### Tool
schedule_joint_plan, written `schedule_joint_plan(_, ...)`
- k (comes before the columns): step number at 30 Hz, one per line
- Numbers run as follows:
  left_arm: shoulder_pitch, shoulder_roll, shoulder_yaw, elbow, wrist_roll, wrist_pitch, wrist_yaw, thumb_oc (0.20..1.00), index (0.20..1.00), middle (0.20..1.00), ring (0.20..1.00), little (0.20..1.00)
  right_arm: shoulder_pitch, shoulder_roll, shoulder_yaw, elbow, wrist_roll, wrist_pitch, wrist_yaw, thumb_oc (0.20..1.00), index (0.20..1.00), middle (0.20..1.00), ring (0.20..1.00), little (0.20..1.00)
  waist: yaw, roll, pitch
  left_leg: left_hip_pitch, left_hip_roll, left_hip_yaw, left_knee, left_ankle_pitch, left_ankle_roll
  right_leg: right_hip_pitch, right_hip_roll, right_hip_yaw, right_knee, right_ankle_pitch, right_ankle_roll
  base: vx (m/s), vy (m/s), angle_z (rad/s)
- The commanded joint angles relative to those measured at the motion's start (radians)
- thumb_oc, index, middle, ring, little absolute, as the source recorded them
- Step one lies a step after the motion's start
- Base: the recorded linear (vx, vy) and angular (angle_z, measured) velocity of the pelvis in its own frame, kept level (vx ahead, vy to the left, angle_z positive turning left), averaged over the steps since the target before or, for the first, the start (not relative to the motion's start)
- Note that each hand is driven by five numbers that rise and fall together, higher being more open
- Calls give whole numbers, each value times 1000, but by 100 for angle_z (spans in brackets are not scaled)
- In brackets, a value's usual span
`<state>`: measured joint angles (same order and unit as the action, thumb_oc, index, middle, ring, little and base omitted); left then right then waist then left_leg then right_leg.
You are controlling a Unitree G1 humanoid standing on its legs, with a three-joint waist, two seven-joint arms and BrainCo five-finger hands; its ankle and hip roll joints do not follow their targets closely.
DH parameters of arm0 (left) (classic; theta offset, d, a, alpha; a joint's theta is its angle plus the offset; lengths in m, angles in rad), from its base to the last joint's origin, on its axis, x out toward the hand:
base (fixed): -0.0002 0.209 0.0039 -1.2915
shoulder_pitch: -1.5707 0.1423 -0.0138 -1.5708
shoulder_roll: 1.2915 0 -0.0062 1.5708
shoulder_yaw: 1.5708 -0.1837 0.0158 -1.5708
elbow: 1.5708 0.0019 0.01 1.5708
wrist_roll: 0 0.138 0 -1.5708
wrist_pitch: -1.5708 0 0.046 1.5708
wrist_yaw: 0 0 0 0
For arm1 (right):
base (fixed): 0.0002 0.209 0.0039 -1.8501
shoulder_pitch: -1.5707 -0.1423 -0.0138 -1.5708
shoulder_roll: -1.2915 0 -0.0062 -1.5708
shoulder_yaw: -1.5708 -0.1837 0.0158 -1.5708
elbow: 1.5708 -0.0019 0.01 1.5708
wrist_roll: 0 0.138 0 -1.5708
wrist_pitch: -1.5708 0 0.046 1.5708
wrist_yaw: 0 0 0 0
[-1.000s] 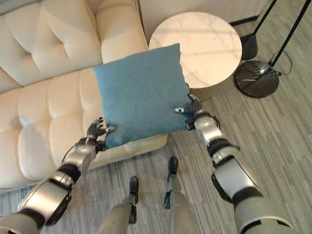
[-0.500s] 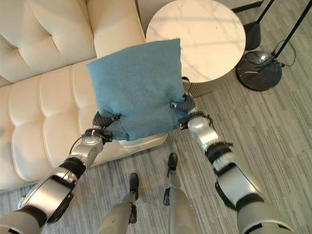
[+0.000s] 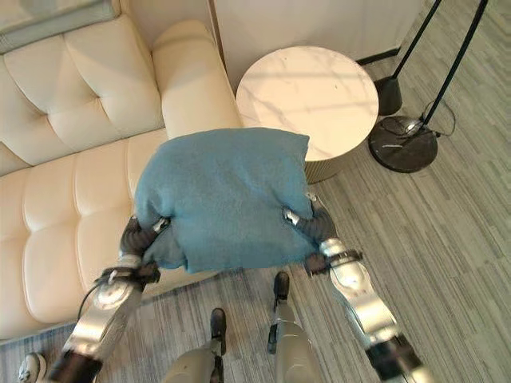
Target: Pick up all the scattered cushions and arrange them neatly on the sofa.
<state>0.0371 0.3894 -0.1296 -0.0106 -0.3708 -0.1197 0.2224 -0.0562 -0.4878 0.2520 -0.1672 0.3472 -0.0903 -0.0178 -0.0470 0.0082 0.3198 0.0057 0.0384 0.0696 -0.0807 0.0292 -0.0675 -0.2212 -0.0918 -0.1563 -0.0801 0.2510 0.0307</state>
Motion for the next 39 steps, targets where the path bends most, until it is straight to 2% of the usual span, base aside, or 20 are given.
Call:
schedule_joint_plan(1, 14, -2, 25, -152, 23, -130, -64, 200, 200, 200, 200, 200, 17, 77, 51, -177, 83, -144, 134, 200, 200, 200, 200, 200, 2, -24, -174, -11, -29, 34, 57, -82, 25, 62, -56, 71, 73, -151, 137, -59, 151, -17)
schedule_joint_plan(3, 30, -4, 32, -163, 23, -130, -66, 200, 200, 200, 200, 200, 20, 78, 46, -183, 79, -143, 134, 200, 200, 200, 200, 200, 4, -30, -170, -8, -33, 40, 59, -86, 31, 56, -57, 79, 78, -141, 145, -103, 104, -34)
schedule_joint_plan(6, 41, 2, 34, -169, 29, -128, -71, 200, 200, 200, 200, 200, 22, 101, 33, -181, 85, -141, 134, 200, 200, 200, 200, 200, 2, -51, -140, -16, -49, 62, 67, -77, 51, 4, -65, 115, 133, -71, 188, -249, 105, -32)
schedule_joint_plan(7, 26, 7, 27, -161, 31, -129, -73, 200, 200, 200, 200, 200, 27, 111, 28, -173, 91, -146, 127, 200, 200, 200, 200, 200, 4, -50, -123, -32, -43, 64, 79, -68, 55, -7, -57, 127, 166, -101, 188, -354, 61, -37)
schedule_joint_plan(9, -1, 22, 13, -154, 42, -129, -80, 200, 200, 200, 200, 200, 40, 113, 9, -173, 82, -156, 116, 200, 200, 200, 200, 200, 14, -44, -105, -72, -35, 51, 104, -51, 63, 5, -34, 145, 255, -170, 159, -355, 39, -14)
schedule_joint_plan(10, -13, 33, 11, -164, 55, -129, -87, 200, 200, 200, 200, 200, 44, 104, -4, -180, 62, -165, 112, 200, 200, 200, 200, 200, 21, -39, -99, -92, -30, 38, 112, -36, 66, 27, -15, 157, 347, -215, 141, -290, -11, -4)
schedule_joint_plan(12, -10, 46, 12, -176, 56, -123, -101, 200, 200, 200, 200, 200, 54, 93, -29, -192, 35, -166, 108, 200, 200, 200, 200, 200, 33, -38, -116, -116, -26, 12, 114, -19, 66, 59, 8, 157, 405, -268, 116, -266, -113, 39)
schedule_joint_plan(13, -4, 62, 22, -185, 56, -117, -106, 200, 200, 200, 200, 200, 58, 91, -49, -204, 21, -168, 106, 200, 200, 200, 200, 200, 53, -49, -142, -150, -35, -27, 107, 14, 60, 123, 46, 184, 431, -308, 106, -261, -181, 80)
schedule_joint_plan(14, 0, 63, 27, -191, 52, -116, -105, 200, 200, 200, 200, 200, 55, 94, -50, -198, 22, -167, 103, 200, 200, 200, 200, 200, 61, -49, -150, -168, -34, -31, 104, 24, 57, 140, 50, 187, 409, -313, 101, -245, -178, 77)
schedule_joint_plan(15, 9, 57, 35, -202, 43, -115, -99, 200, 200, 200, 200, 200, 47, 99, -47, -208, 23, -164, 103, 200, 200, 200, 200, 200, 78, -51, -155, -179, -36, -37, 97, 39, 53, 162, 51, 173, 363, -345, 78, -201, -122, 35)
schedule_joint_plan(18, 12, 55, 37, -194, 49, -116, -98, 200, 200, 200, 200, 200, 42, 96, -56, -193, 30, -174, 83, 200, 200, 200, 200, 200, 89, -40, -163, -253, -33, -51, 70, 119, 1, 208, 98, 193, 209, -404, 41, -265, -166, 24)
schedule_joint_plan(19, 6, 53, 33, -195, 51, -116, -99, 200, 200, 200, 200, 200, 41, 90, -64, -192, 25, -176, 77, 200, 200, 200, 200, 200, 88, -29, -159, -290, -28, -56, 63, 152, -27, 207, 108, 184, 173, -401, 28, -340, -146, 42)
schedule_joint_plan(21, -18, 39, 14, -190, 47, -117, -98, 200, 200, 200, 200, 200, 32, 68, -74, -184, 19, -181, 57, 200, 200, 200, 200, 200, 78, -2, -135, -341, -15, -16, 62, 180, -52, 184, 115, 151, 146, -383, 20, -407, -71, 54)
schedule_joint_plan(24, -40, 16, -20, -187, 27, -117, -122, 200, 200, 200, 200, 200, 27, 43, -80, -180, 4, -171, 43, 200, 200, 200, 200, 200, 36, -4, -123, -315, 11, 103, 132, 108, -15, 151, 75, 73, 134, -347, 35, -315, 4, 74)
schedule_joint_plan(27, -48, 8, -38, -187, 18, -121, -144, 200, 200, 200, 200, 200, 43, 41, -76, -187, 17, -171, 59, 200, 200, 200, 200, 200, 9, -28, -130, -263, 4, 91, 222, -2, -2, 140, 29, 27, 111, -301, 45, -158, -8, 69)
schedule_joint_plan(29, -62, -3, -58, -179, 8, -118, -148, 200, 200, 200, 200, 200, 51, 37, -82, -191, 12, -174, 66, 200, 200, 200, 200, 200, -10, -34, -137, -210, 31, 130, 245, -43, -4, 141, 10, -13, 104, -294, 48, -71, 13, 64)
schedule_joint_plan(30, -62, -3, -58, -179, 8, -118, -148, 200, 200, 200, 200, 200, 50, 37, -83, -192, 12, -173, 66, 200, 200, 200, 200, 200, -11, -33, -138, -212, 30, 130, 243, -40, -4, 140, 10, -14, 103, -291, 47, -12, 49, 78)
schedule_joint_plan(31, -68, -11, -74, -169, -3, -116, -154, 200, 200, 200, 200, 200, 67, 38, -103, -201, 6, -176, 67, 200, 200, 200, 200, 200, -33, -23, -153, -143, 79, 230, 199, -36, -14, 149, -5, -78, 95, -294, 54, 10, 64, 89)
schedule_joint_plan(33, -65, -13, -84, -158, -13, -110, -163, 200, 200, 200, 200, 200, 83, 41, -120, -201, -5, -171, 63, 200, 200, 200, 200, 200, -46, -9, -167, -102, 110, 301, 141, -16, -28, 161, -18, -136, 90, -293, 58, 55, 111, 116)
schedule_joint_plan(39, -12, 7, -55, -167, 7, -93, -183, 200, 200, 200, 200, 200, 87, 63, -106, -196, -6, -151, 71, 200, 200, 200, 200, 200, -28, -27, -172, -101, 84, 271, 161, -41, -15, 218, -49, -156, 87, -292, 70, 105, 135, 58)
